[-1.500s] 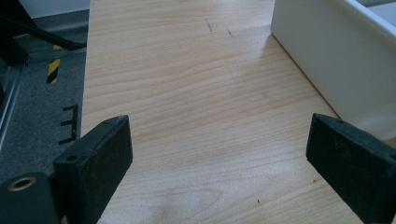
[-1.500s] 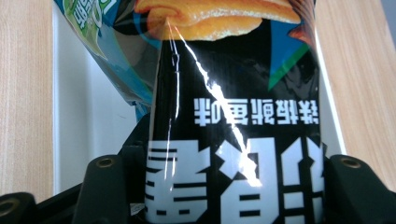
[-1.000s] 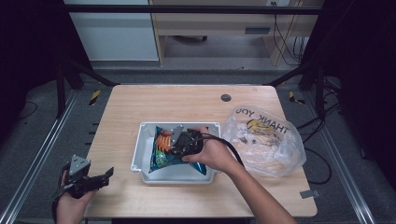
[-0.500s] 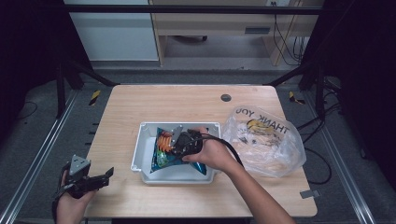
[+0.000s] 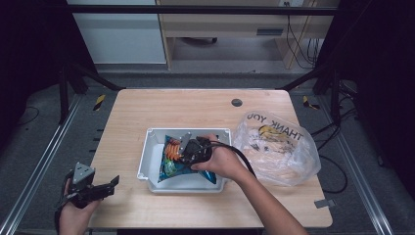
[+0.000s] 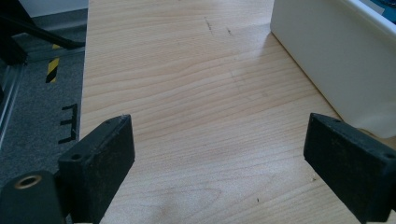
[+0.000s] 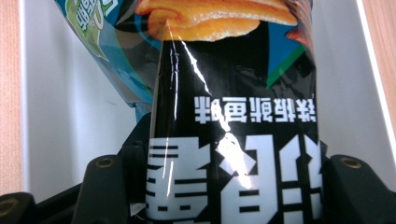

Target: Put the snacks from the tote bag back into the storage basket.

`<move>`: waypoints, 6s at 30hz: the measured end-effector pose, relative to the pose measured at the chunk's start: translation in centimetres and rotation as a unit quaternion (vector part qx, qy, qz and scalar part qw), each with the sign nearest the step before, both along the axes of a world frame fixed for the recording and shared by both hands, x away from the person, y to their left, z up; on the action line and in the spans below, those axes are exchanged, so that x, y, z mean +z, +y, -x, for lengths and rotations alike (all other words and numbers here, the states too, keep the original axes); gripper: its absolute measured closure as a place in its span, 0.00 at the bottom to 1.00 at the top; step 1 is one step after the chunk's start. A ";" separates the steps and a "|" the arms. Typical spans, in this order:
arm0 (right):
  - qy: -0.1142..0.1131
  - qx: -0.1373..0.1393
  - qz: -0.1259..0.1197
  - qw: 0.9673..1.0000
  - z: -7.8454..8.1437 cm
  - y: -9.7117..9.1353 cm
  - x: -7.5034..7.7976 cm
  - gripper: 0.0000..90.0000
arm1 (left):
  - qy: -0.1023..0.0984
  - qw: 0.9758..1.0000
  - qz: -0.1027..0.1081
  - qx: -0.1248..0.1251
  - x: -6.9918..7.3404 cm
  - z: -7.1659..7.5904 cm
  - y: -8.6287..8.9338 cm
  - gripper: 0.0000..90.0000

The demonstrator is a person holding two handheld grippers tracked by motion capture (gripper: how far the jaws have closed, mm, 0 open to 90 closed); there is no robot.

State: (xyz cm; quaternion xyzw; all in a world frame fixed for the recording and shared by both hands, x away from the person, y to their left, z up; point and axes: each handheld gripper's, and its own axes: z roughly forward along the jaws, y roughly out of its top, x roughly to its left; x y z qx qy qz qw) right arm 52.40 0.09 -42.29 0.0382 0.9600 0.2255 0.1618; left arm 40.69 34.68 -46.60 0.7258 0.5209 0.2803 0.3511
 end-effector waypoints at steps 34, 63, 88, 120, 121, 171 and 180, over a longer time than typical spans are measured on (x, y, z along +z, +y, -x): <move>0.006 -0.011 -0.012 1.000 -0.3 0.3 -0.4 0.37 | 0.005 1.000 -0.004 -0.005 -0.1 0.0 0.0 0.09; 0.009 -0.041 -0.041 0.998 0.0 0.1 0.5 0.08 | 0.009 1.000 -0.006 -0.006 -0.1 0.0 0.0 0.09; -0.017 -0.084 -0.125 0.988 1.2 -3.0 3.9 0.07 | 0.012 1.000 -0.003 -0.002 -0.3 0.1 0.2 0.05; -0.050 -0.144 -0.215 0.965 5.2 -7.2 6.7 0.08 | 0.014 1.000 0.000 0.010 -0.2 0.3 0.4 0.02; -0.052 -0.144 -0.217 0.964 5.4 -7.3 6.7 0.09 | 0.012 1.000 0.001 0.007 -0.2 0.3 0.3 0.02; -0.093 -0.246 -0.272 0.926 8.4 -16.3 6.8 0.06 | 0.001 1.000 0.004 -0.002 -0.4 0.2 0.5 0.02; -0.096 -0.270 -0.271 0.919 8.9 -18.1 5.7 0.07 | 0.000 1.000 -0.003 -0.006 -0.4 0.2 0.5 0.02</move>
